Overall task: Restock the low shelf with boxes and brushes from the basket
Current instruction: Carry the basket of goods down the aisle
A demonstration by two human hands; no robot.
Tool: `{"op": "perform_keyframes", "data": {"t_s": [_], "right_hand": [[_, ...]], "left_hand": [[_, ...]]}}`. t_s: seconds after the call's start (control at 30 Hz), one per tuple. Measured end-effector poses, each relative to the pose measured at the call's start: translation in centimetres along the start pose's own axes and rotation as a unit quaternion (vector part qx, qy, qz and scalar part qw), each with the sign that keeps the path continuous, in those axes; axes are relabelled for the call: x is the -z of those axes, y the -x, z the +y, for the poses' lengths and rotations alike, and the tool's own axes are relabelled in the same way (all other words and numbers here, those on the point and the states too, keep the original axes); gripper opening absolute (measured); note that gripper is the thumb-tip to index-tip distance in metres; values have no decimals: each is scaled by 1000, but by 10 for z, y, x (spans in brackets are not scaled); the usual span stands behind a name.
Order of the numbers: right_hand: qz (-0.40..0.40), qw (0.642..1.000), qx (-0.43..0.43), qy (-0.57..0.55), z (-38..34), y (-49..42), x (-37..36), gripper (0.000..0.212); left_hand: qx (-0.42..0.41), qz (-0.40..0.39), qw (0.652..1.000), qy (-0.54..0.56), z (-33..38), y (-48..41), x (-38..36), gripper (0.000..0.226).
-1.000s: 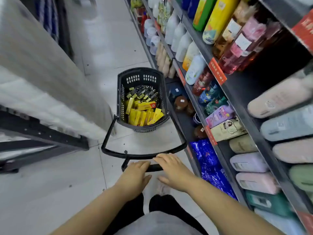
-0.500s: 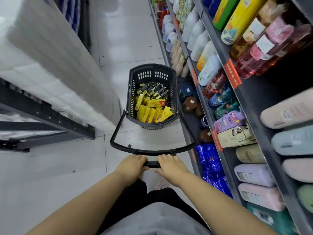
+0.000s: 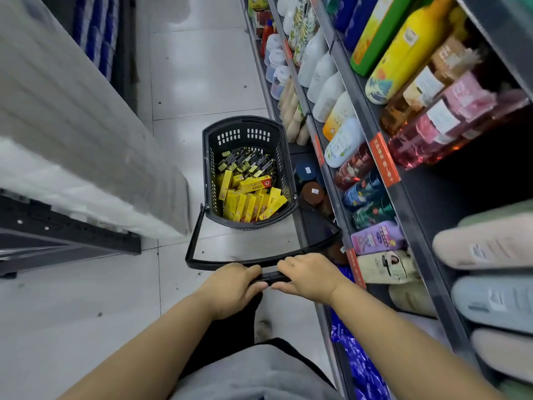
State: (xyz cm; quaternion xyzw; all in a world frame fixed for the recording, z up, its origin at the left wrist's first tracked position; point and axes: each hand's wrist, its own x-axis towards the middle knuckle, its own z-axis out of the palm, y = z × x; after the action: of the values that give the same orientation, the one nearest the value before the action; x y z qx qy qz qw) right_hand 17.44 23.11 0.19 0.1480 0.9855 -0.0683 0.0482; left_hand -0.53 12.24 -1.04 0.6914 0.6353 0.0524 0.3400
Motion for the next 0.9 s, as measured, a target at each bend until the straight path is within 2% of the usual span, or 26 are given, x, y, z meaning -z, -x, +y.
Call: {"op": "perform_keyframes", "data": {"t_s": [0.2,0.33,0.5,0.63,0.77,0.9], "right_hand": [[39,999,20,14,66,-61,7,47],[-3,1000,7,-18,108,-117,17,37],[-85,990,-44,-103,161,-188,27,45],[-84,992,-21,-92,214,-238,34,45],[-93,993,10,-74,269,-281,43,46],[-109,990,-2,-90,328,-329,57,47]], "left_hand": [[-11,22,999,49,-31,-63,47,36],[21,-4,999,48,-62,-113,95,34],[47,-27,998,35,-100,-172,157,32],[56,-30,997,49,-125,-221,196,27],[55,-2,997,56,-144,-269,227,27],[88,-16,995,51,-158,-329,272,29]]}}
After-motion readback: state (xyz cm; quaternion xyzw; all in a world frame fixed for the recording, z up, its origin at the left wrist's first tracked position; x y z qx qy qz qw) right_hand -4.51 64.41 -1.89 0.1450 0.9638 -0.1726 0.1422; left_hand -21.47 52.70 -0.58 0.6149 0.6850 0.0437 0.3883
